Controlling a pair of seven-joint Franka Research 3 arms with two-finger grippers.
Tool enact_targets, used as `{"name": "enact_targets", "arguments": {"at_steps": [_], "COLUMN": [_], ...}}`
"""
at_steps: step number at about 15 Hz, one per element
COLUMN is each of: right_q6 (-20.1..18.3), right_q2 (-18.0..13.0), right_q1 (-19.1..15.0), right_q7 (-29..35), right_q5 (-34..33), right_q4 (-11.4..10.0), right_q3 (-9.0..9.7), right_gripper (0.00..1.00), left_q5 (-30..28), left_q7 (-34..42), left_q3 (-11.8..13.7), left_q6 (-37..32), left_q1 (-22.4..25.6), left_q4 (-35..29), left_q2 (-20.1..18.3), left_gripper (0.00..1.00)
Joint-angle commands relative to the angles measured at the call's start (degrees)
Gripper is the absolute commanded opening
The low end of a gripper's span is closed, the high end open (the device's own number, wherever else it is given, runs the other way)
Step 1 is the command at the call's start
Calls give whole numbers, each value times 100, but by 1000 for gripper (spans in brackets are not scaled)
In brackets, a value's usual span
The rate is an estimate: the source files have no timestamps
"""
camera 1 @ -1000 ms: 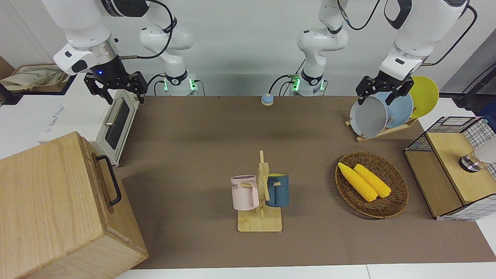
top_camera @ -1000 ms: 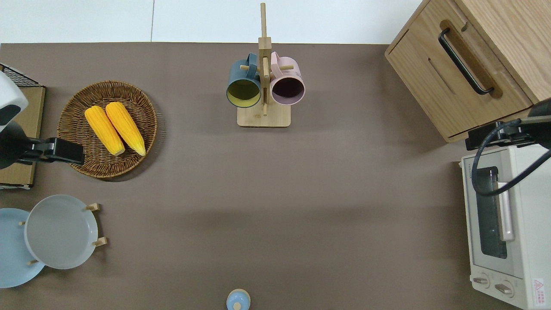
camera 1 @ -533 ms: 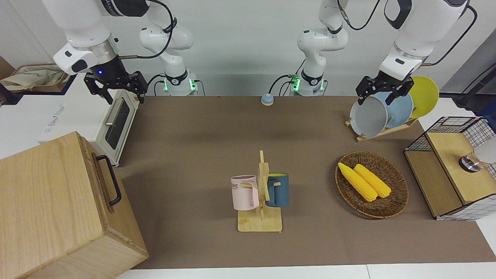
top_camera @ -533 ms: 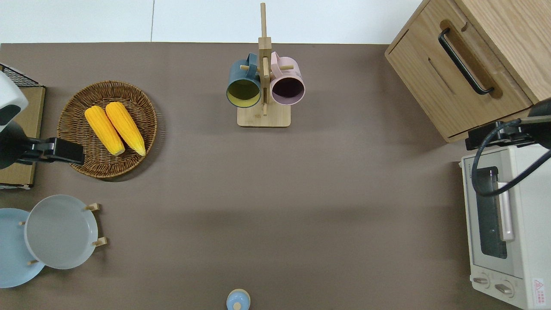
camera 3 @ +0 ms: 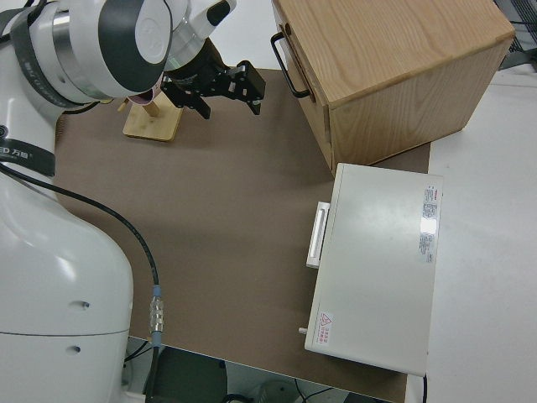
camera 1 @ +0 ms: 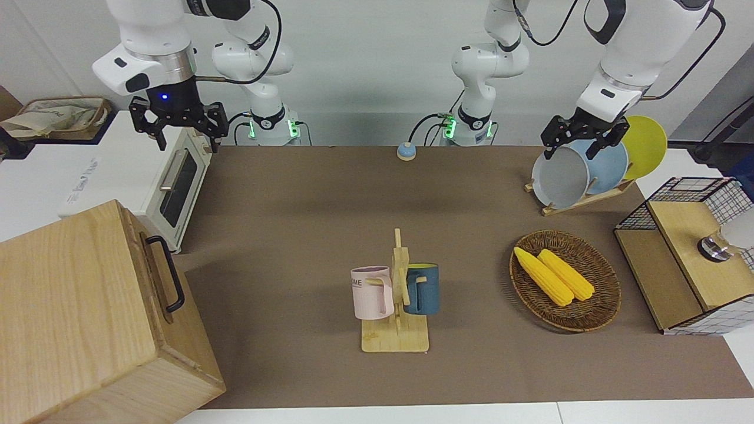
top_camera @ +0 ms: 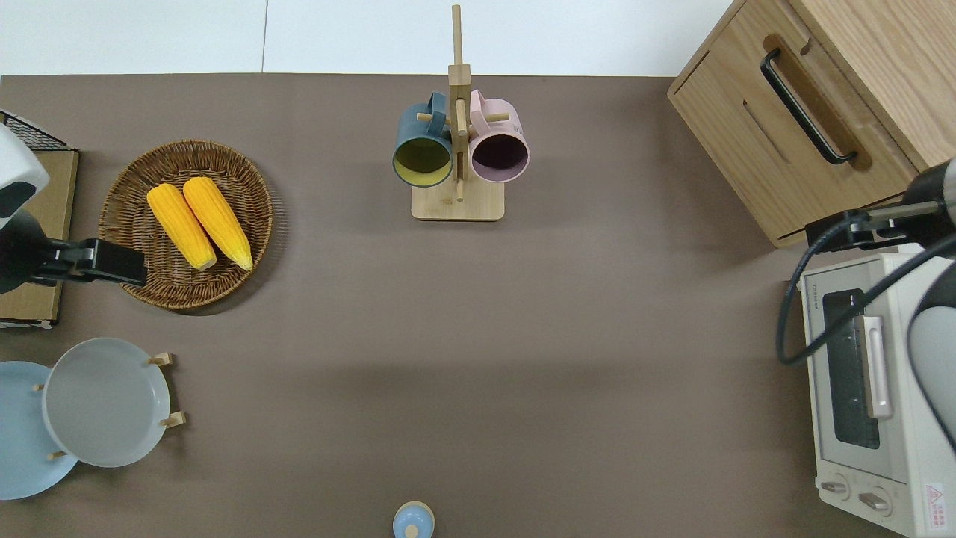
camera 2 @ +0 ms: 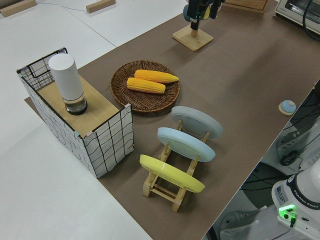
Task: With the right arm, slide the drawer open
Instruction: 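Reach the right gripper up toward the black drawer handle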
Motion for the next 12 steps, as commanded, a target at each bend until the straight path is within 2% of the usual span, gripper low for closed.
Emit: {"name": "enact_targets", "arguments": {"at_steps": [1,4,6,9,12], "right_q6": [10,273,406,695,1091], "right_q2": [-39,-22,-4,-4,31], "right_q1": [476,547,556,573,696], "right_q7": [658,905,975,1151,1362], "right_q5": [-909,-1639,-2087,-2799,-3476], "right_q4": [-23,-94,-234,-541,-945], "right_q3": [139,490,710,983,1054], "right_gripper": [983,983,983,983,983], "left_q5": [98,98,98,98,98], "left_q7": [56,56,56,56,56], "left_q3": [-37,-37,-37,-37,-37], "left_q6": [-113,-113,-113,-113,-113], "left_q1": [22,22,22,22,22], "left_q4": [149,140,149,149,149], "left_q2": [65,65,65,65,65], "left_gripper": [993,993,993,993,993]}}
